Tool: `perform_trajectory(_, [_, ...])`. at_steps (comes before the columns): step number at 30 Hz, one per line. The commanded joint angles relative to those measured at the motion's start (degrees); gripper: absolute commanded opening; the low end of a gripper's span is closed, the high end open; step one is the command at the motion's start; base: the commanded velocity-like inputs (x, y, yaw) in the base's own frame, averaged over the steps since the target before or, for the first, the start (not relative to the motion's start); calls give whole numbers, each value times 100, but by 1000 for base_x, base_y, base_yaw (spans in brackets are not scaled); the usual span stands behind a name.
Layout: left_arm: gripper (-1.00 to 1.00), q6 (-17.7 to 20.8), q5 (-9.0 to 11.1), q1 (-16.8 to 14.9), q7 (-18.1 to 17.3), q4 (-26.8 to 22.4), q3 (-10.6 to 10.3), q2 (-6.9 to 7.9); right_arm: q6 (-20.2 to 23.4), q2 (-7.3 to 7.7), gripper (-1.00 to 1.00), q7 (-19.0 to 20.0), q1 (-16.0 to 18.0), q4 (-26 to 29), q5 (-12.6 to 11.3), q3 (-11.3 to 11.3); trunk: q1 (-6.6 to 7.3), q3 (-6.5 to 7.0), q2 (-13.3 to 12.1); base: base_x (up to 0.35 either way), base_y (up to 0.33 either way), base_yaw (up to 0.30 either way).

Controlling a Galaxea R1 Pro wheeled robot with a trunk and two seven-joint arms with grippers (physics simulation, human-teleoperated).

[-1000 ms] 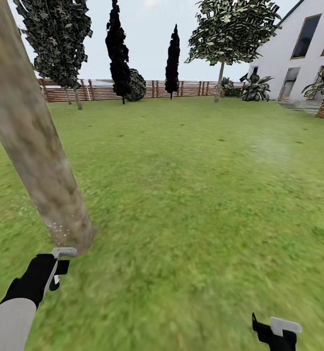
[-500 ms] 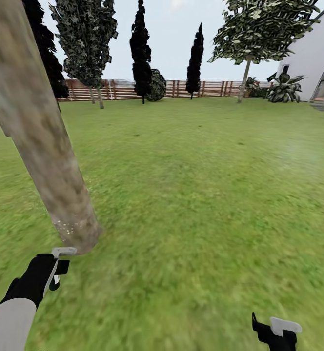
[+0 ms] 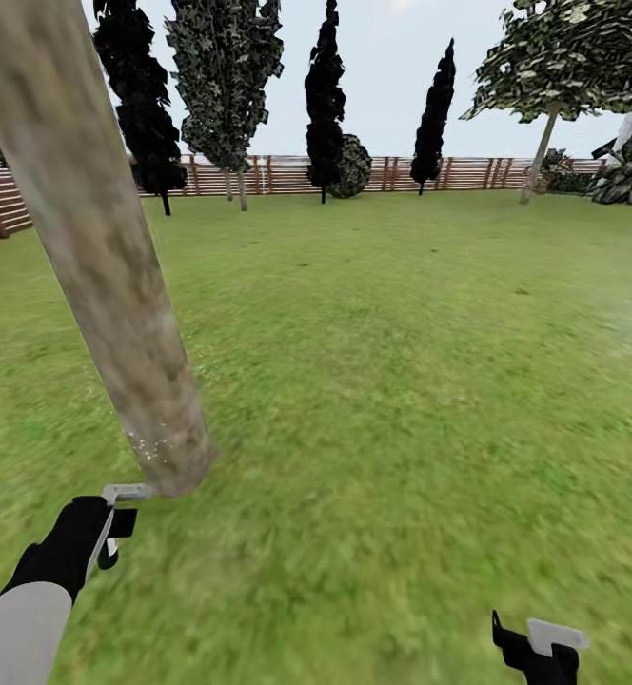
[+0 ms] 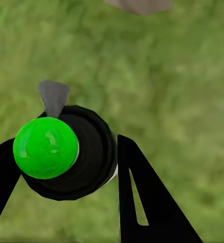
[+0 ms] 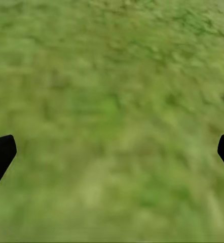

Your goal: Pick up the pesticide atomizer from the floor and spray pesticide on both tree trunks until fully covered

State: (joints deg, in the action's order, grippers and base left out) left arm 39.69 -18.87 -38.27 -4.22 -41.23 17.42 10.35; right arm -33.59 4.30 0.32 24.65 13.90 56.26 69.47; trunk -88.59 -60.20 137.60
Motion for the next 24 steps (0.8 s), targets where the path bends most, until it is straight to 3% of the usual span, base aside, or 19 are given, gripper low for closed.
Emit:
perform_trajectory(1, [-100,19,-68,-5,-44,-1,18,-25,-25,1,100,3,5,-2,52,48,-1,-5,2,184,-127,276])
perform_trajectory(10, [-100,-217,-40,-111,-160,1,5,-20,-25,6,100,3,5,6,51,49,-1,-5,2,24,-17,75])
perform_trajectory(12, [-100,-210,-58,-161,-189,-35,0,88,-25,5,100,3,5,5,52,49,-1,-5,2,0,0,0])
perform_trajectory(13, [-100,-197,-62,-275,-213,-7,-1,269,-25,4,100,3,5,2,52,49,-1,-5,2,0,0,0])
perform_trajectory(15, [-100,-184,-69,-379,-466,-19,-3,439,-25,3,100,3,5,-1,52,49,-1,-5,2,0,0,0])
perform_trajectory(17, [-100,-154,-67,-401,-787,-60,-222,379,-25,7,100,3,5,-1,52,49,-1,-5,2,0,0,0])
perform_trajectory(20, [-100,-78,-52,-604,-909,-73,-858,164,-25,9,100,3,5,-1,52,49,-1,-5,2,0,0,0])
perform_trajectory(23, [-100,70,-43,-868,-927,-37,-913,242,-25,9,100,3,5,-1,52,49,-1,-5,2,0,0,0])
perform_trajectory(24, [-100,102,-42,-927,-932,-30,-914,333,-25,10,100,3,5,-1,52,49,-1,-5,2,0,0,0])
